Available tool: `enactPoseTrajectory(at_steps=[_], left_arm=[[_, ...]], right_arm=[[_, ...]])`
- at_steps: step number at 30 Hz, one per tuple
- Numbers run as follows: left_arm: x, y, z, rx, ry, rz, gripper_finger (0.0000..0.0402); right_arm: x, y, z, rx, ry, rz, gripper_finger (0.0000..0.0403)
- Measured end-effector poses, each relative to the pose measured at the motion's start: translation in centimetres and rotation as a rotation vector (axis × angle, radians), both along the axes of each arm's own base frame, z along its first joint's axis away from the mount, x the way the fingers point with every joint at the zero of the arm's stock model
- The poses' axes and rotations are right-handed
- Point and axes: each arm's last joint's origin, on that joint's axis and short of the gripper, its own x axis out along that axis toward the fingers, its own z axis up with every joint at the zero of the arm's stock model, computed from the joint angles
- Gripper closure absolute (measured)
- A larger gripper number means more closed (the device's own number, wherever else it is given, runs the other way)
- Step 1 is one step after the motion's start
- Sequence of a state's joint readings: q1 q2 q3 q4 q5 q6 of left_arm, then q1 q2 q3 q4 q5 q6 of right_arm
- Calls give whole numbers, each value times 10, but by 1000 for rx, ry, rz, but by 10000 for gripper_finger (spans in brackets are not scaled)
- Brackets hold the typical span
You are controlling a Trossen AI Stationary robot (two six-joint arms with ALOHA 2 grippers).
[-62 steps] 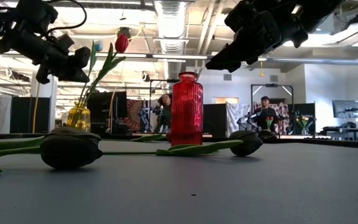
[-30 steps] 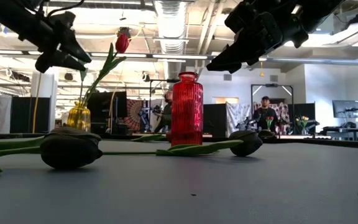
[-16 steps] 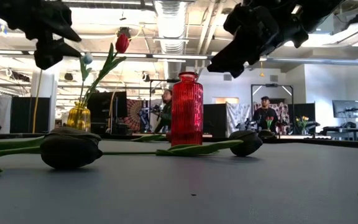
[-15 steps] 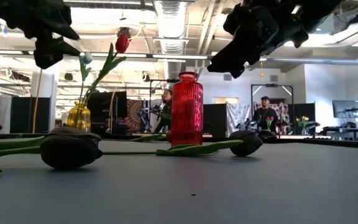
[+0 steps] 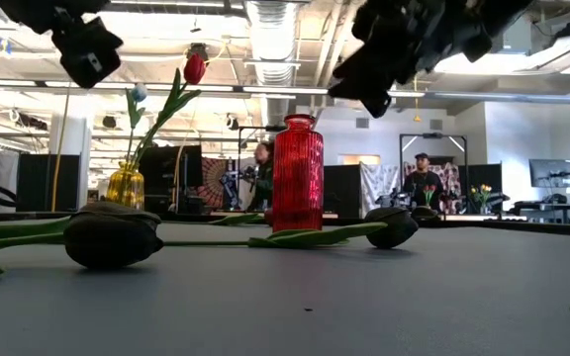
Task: Sort flowers into vase by color
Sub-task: Put the top black tulip into the red vase
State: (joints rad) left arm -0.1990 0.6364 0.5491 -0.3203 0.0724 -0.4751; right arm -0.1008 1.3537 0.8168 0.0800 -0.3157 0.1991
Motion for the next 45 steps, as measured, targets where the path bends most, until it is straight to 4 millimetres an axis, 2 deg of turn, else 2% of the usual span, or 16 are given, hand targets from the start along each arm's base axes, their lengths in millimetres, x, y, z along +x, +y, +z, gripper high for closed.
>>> enactPoseTrajectory(at_steps=[8, 15, 21, 31, 40, 45], left_arm=[[26, -33, -9, 115, -43, -138, 249], [53, -53, -33, 261, -15, -164, 249], [76, -65, -54, 335, -28, -194, 249], [107, -67, -92, 507, -7, -112, 249], [146, -65, -115, 527, 106, -114, 249], [157, -59, -134, 544, 231, -108, 249]], right_arm=[[2, 38, 9, 85, 60, 55, 227], [-1, 72, 8, 86, 90, 9, 227], [-7, 91, 5, 76, 122, -25, 227], [-12, 107, 4, 67, 130, -21, 227], [-13, 109, 4, 68, 130, -27, 227], [-14, 111, 4, 93, 144, -36, 227]])
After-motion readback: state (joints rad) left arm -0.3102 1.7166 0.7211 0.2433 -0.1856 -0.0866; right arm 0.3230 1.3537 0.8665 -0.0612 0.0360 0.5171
